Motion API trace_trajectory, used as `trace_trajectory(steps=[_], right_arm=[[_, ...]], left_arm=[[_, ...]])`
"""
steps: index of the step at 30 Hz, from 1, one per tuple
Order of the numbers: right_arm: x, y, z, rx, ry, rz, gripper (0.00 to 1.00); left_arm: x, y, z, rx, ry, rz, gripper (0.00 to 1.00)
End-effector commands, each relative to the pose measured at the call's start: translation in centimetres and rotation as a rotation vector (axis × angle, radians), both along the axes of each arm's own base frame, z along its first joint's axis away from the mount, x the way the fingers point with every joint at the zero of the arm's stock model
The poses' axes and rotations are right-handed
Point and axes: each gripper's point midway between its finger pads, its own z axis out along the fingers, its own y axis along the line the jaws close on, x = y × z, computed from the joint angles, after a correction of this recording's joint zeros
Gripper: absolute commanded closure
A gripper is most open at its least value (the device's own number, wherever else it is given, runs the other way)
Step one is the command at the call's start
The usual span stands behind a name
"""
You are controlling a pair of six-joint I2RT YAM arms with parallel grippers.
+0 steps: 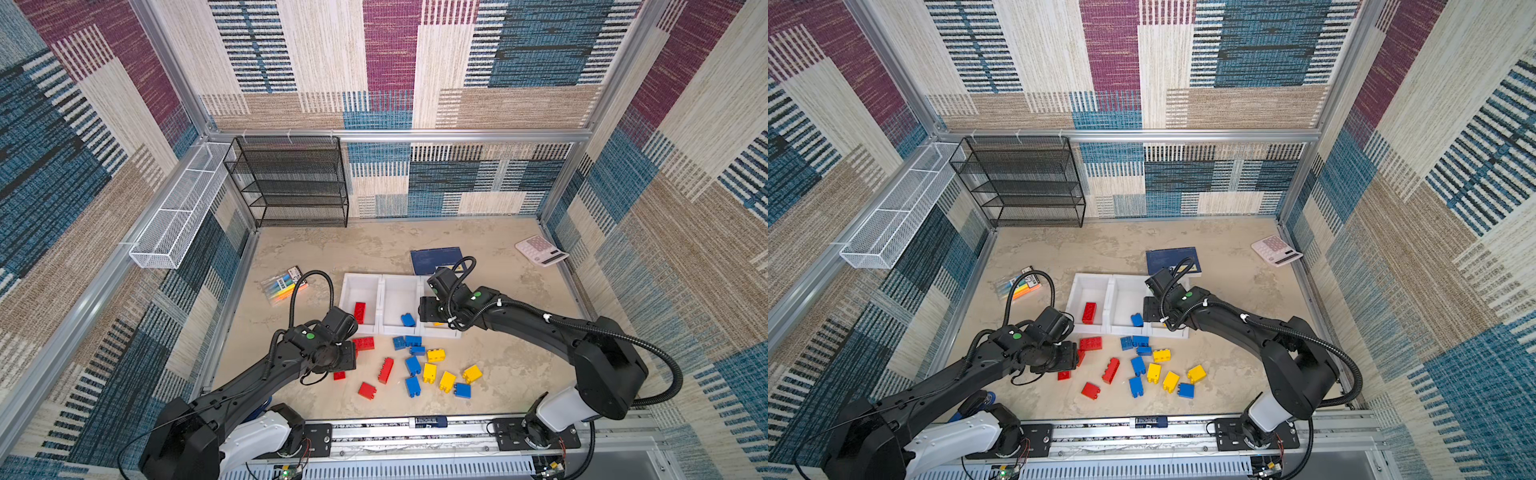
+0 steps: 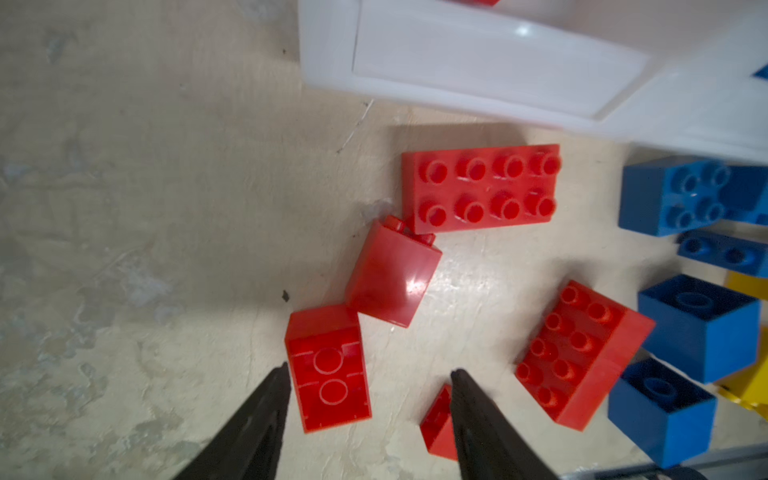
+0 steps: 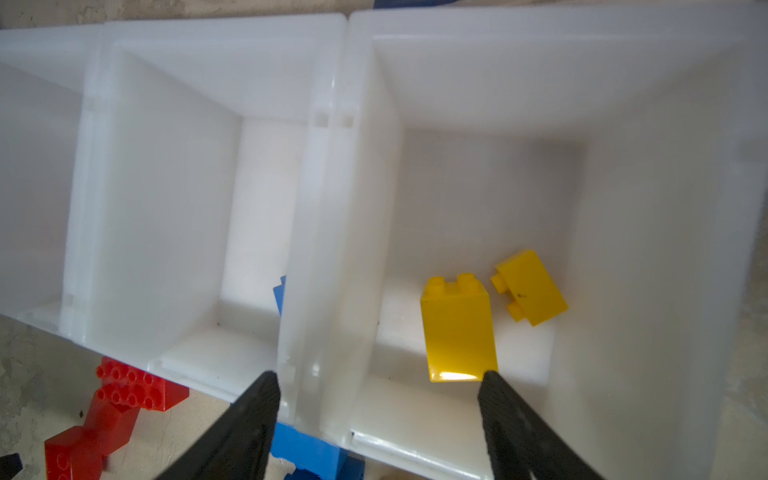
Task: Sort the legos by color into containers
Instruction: 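Move the left gripper down toward the red bricks, then close the left gripper on a small red brick and lift it, then carry the red brick over the red bin and release it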
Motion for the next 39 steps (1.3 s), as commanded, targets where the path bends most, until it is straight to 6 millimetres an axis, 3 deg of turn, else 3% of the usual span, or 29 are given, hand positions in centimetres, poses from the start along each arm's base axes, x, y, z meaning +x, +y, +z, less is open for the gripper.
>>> trace_trajectory(steps=[1,8,15,23,26,31,36,39], right_arm=[[0.2,0.2,0.5,0.022,-0.017,-0.007,0.22],[0.0,0.1,0.4,0.026,-0.016,-0.014,0.22],[0.0,0.1,0.3,0.027,-0.011,-0.018,0.22],[0.0,0.0,0.5,0.022,-0.012,-0.020,0.23],[0.0,0.0,0.7,0.023,-0.017,-0.021,0.23],[0.1,0.0,0.8,0.021,-0.017,-0.019,0.23],[0.0,-0.3,1.5,0.021,-0.030,-0.028,0.24],[-0.1,-0.7,1.7,0.012,-0.034,-0.036,0.24]], left_arm=[[-0.7,0.7,-1.0,0.051,0.029,0.040,0.37],[-1.1,1.0,-2.1,0.102,0.045,0.021,0.44],[-0.9,0.5,-3.1,0.098,0.054,-0.009,0.64],[-0.2,-0.3,-2.1,0.072,0.022,-0.035,0.74],[1.6,-2.1,0.2,0.017,-0.048,-0.098,0.74],[7.3,-4.5,4.9,0.025,-0.198,-0.200,0.72],[11.9,-4.9,5.1,-0.001,-0.221,-0.166,0.72],[13.4,-5.3,4.4,-0.008,-0.209,-0.170,0.72]])
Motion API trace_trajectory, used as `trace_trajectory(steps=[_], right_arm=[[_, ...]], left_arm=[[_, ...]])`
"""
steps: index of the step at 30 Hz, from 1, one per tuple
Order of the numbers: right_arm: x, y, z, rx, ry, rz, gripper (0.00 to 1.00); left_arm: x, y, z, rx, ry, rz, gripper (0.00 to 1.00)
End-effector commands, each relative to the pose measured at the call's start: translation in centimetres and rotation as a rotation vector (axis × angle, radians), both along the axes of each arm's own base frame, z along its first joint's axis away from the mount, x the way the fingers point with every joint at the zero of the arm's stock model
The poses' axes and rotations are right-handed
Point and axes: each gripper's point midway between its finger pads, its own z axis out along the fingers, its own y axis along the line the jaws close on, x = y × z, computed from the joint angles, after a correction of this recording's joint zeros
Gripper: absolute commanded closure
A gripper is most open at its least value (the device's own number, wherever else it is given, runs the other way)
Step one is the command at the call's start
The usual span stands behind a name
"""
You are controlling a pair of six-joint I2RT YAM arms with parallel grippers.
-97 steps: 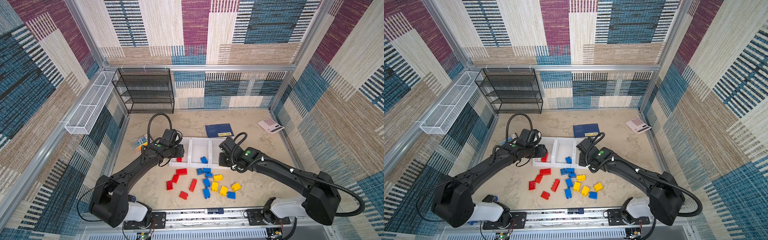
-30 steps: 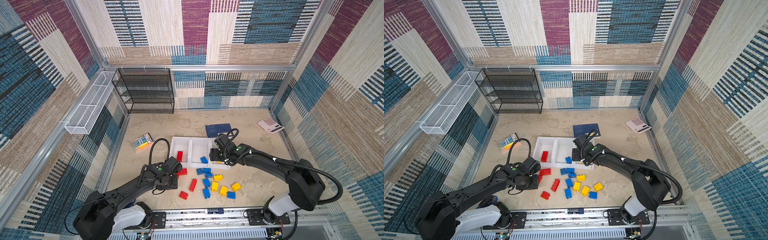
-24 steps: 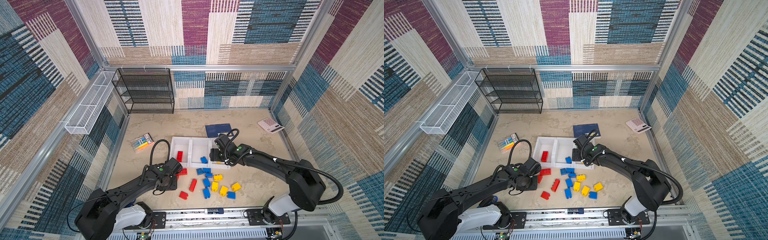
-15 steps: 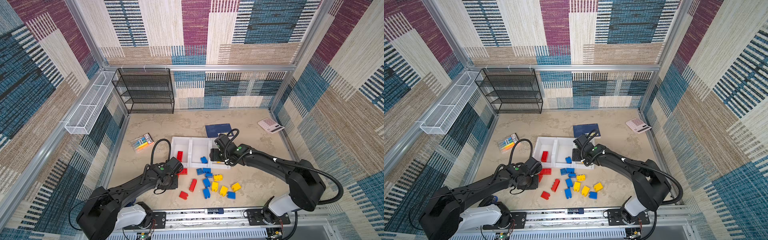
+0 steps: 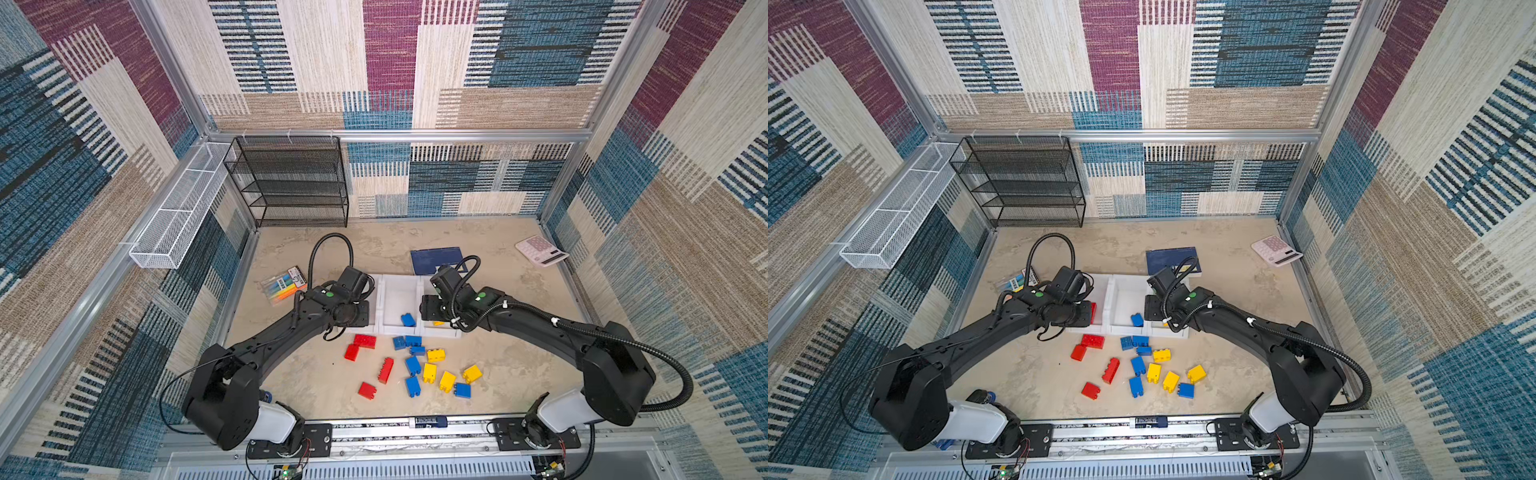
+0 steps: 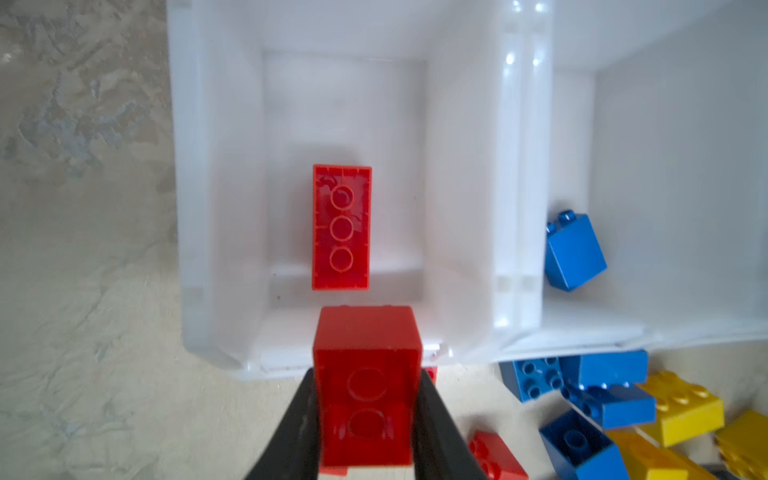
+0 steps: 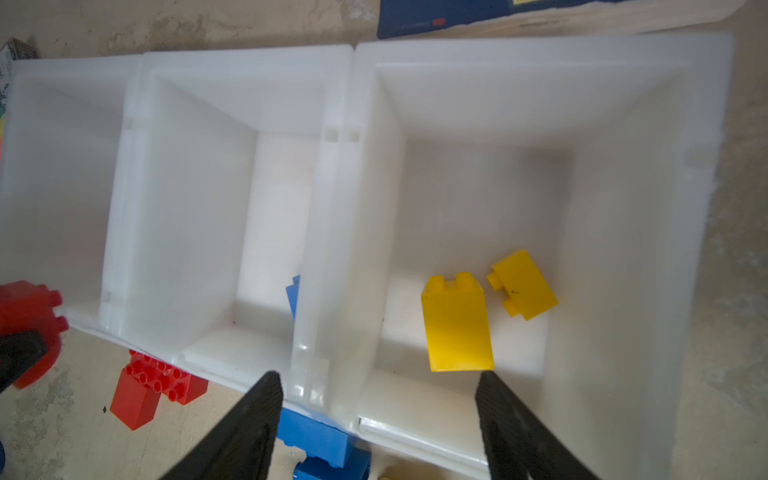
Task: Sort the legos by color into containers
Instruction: 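Carry the red brick over the red bin and release it, then lower the right gripper and grasp a blue brick before the middle bin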
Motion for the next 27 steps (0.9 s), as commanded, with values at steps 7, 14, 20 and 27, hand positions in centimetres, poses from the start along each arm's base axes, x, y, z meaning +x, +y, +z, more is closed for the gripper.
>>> trace_trajectory(steps=[7,14,20,27], right_arm=[[-0.1,-0.6,0.4,-0.009,-0.007,-0.032,0.24],[0.0,-0.4,0.3,-0.011,-0.002,-0.026,0.24],[0.0,-0.7,0.4,-0.029,0.002,-0.030,0.24],[-2.8,-0.2,-1.0,-0.074,0.072,0.025,0.26]], left_arm=[[1.9,-2.1,-0.9,-0.050,0.012,-0.076,0.60],[1.9,-1.5,-0.2,-0.033,-0.018,-0.063,0.44],[1.5,-1.5,-0.5,-0.047,-0.002,-0.050,0.45],[1.1,-0.9,-0.3,-0.055,-0.024,-0.017,0.45]])
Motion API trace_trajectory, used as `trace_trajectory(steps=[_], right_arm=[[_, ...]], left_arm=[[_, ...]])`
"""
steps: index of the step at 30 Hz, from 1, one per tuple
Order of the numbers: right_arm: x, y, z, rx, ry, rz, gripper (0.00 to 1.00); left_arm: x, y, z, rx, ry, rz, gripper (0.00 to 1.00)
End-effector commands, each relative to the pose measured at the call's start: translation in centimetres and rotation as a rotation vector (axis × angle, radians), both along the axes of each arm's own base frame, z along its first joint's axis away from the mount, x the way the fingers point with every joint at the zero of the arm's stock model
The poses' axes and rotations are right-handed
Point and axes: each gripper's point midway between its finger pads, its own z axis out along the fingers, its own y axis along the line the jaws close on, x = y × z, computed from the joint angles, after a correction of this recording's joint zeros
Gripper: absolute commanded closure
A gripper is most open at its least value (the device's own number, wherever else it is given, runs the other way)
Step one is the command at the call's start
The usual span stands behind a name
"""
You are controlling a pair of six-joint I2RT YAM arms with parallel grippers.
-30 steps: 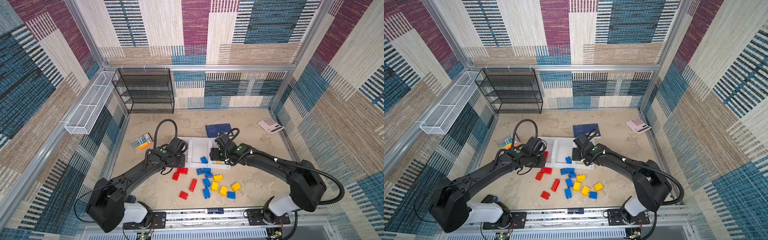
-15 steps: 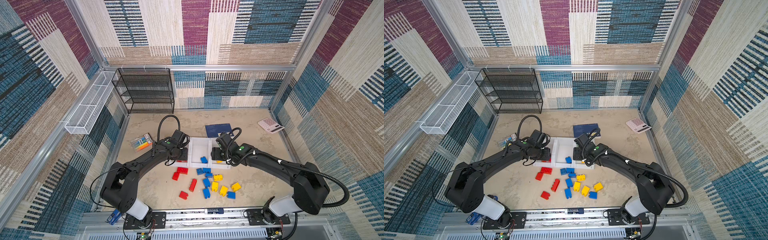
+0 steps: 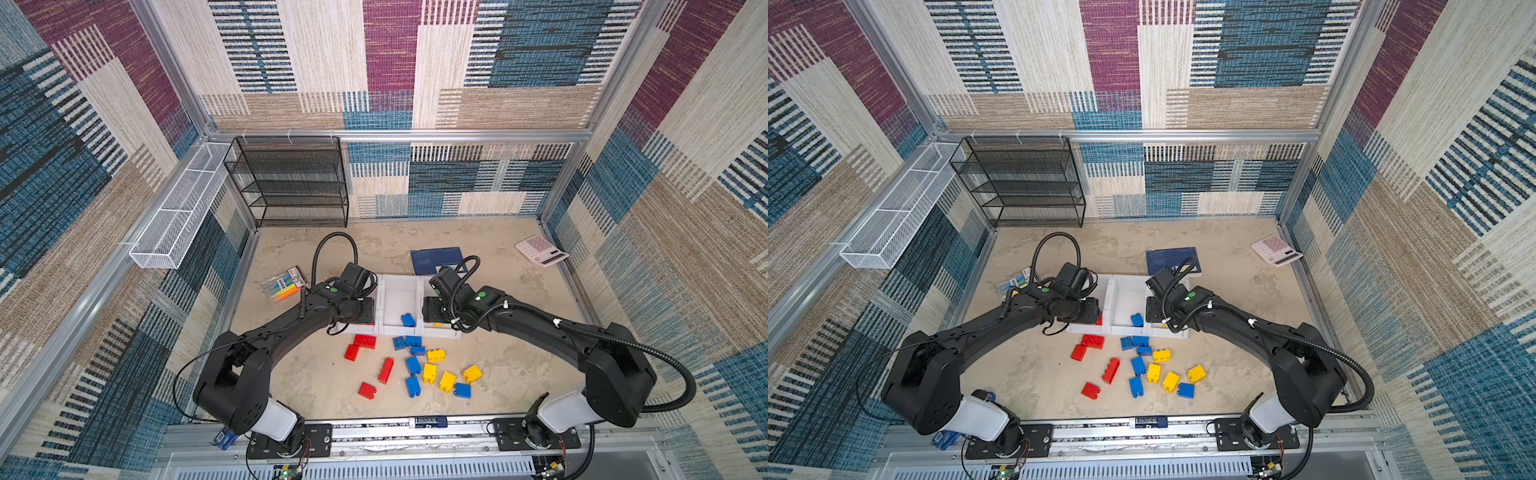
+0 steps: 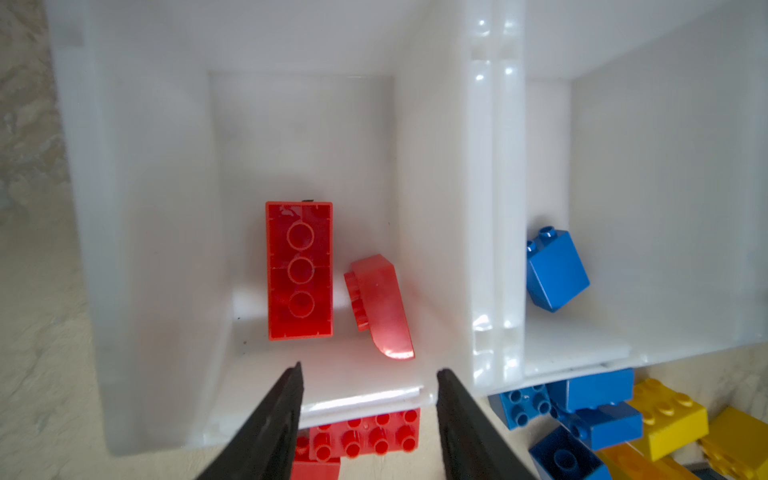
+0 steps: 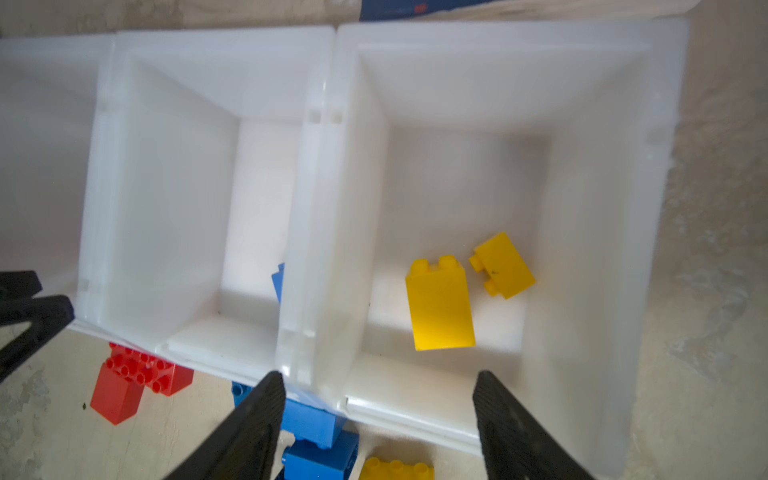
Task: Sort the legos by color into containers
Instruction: 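Lower the right gripper and grasp a blue brick before the middle bin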
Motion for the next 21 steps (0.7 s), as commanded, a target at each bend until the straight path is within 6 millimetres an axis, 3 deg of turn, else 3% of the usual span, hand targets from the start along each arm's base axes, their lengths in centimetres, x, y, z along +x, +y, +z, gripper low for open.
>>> trace_trajectory(steps=[1,8,16,21], right_arm=[[-2.2,0.4,-1.2,-0.021,0.060,0.030,0.26],[-5.6,2.4,-2.8,-0.018,0.131,0.082,0.27],[-7.4,5.1,-4.5,-0.034,0.182,0.143,0.28],[-7.5,4.9,-5.6,-0.058,0.199,0.130,0.28]], left_arm=[[0.3,0.3,0.6,-0.003,-0.032,0.029,0.45],[-0.2,0.9,0.7,-0.006,-0.049,0.048,0.45],[-0.9,1.2,0.1,-0.012,-0.038,0.060,0.45],[-1.2,1.2,-0.1,-0.016,-0.028,0.059,0.45]])
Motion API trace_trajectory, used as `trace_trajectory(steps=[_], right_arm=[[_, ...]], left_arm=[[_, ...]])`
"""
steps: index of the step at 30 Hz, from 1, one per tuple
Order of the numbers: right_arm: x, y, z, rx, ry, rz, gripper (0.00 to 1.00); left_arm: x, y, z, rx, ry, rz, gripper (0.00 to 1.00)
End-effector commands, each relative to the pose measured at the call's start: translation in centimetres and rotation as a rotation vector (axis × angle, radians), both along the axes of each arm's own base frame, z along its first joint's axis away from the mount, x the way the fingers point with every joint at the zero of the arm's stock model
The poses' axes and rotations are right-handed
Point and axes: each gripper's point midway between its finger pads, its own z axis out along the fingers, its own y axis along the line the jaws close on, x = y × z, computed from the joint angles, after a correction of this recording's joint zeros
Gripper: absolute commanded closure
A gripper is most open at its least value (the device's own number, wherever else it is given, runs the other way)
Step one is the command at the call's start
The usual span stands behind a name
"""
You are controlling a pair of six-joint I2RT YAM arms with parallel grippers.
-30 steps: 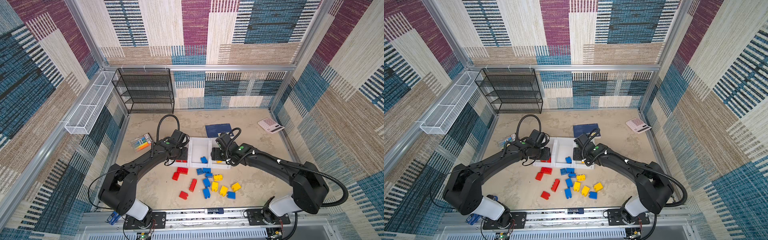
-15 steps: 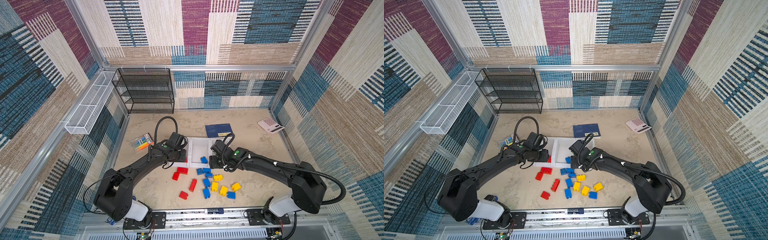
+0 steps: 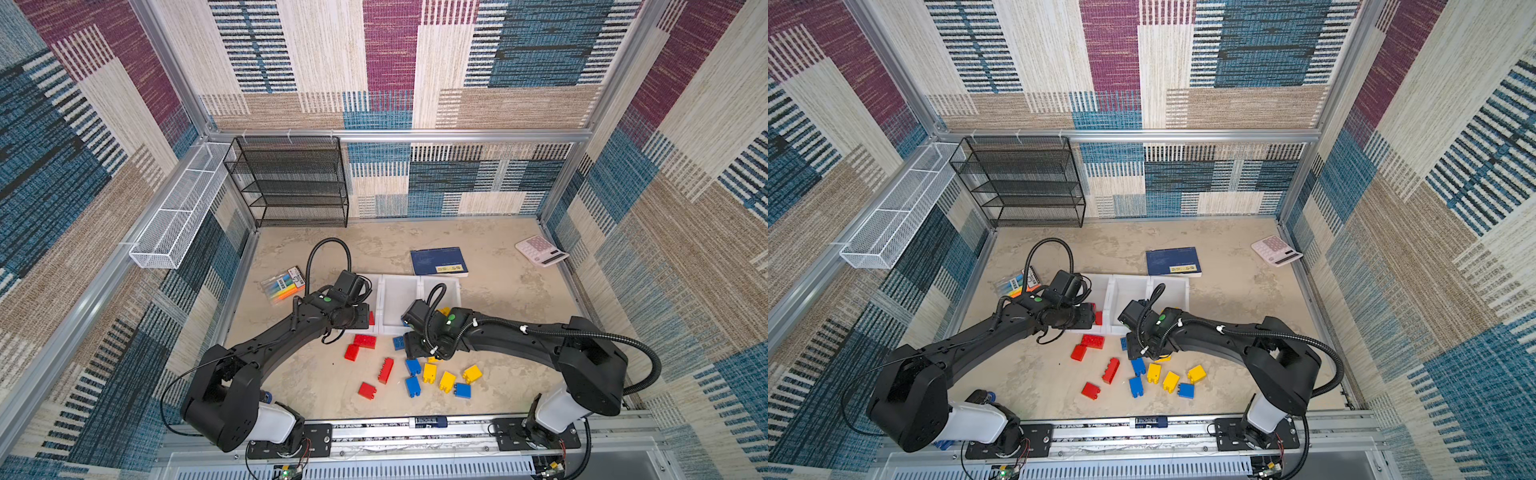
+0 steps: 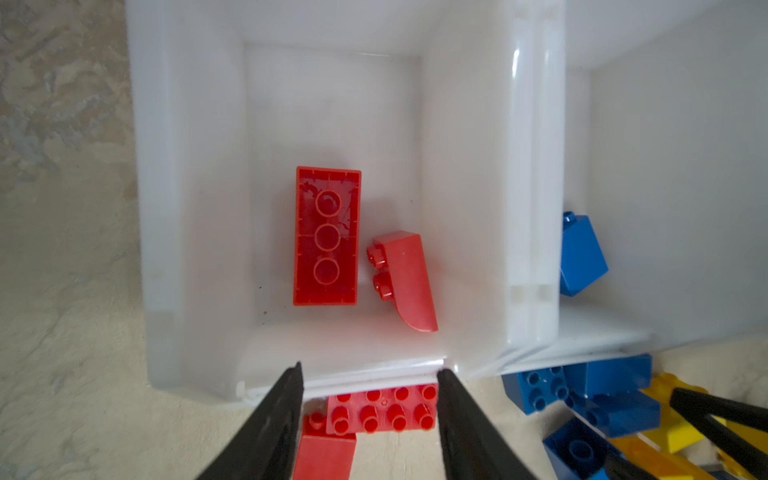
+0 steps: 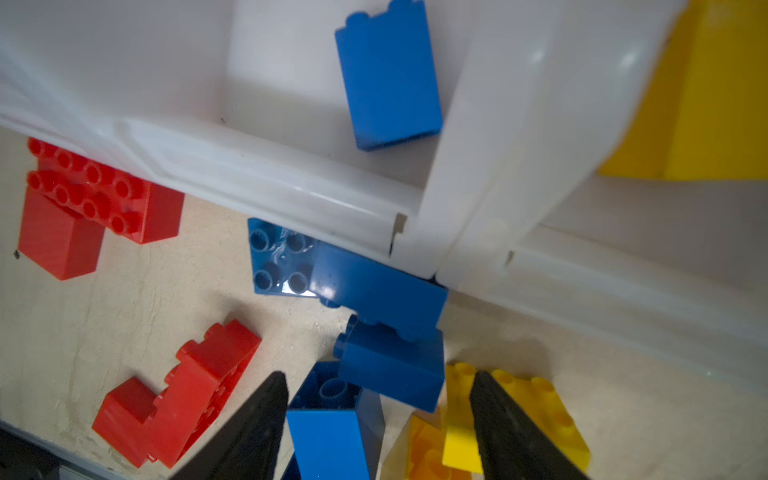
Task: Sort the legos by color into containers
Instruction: 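Lower the right gripper and grasp a blue brick before the middle bin, then lift the blue brick and drop it into the middle bin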
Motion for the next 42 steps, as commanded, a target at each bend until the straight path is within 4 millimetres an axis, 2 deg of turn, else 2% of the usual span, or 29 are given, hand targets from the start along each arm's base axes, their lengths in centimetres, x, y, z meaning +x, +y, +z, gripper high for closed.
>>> trace_trajectory(steps=[1,10,22,27,32,37,42], right_arm=[[0.2,0.2,-0.3,0.002,0.003,-0.023,0.28],[0.5,0.8,-1.4,-0.005,0.015,-0.012,0.44],[0.3,0.8,-1.1,-0.002,0.009,0.011,0.54],[0.2,1.1,-0.1,0.021,0.003,0.011,0.55],[0.4,1.6,2.1,0.053,-0.029,0.026,0.56],[2.6,3.6,5.5,0.100,-0.137,0.082,0.55],[6.5,4.6,6.4,0.098,-0.198,0.094,0.56]], left_arm=[[0.1,0.0,0.1,-0.013,-0.004,0.019,0.45],[-0.2,0.0,-0.1,-0.011,0.010,0.017,0.45],[-0.3,0.1,-0.2,-0.004,0.018,0.018,0.45],[-0.3,0.4,-0.2,0.007,0.016,0.023,0.45],[-0.3,0.5,-0.2,0.017,0.014,0.027,0.45],[-0.2,0.7,-0.1,0.020,0.010,0.034,0.45],[-0.3,0.6,0.1,0.018,0.012,0.032,0.45]])
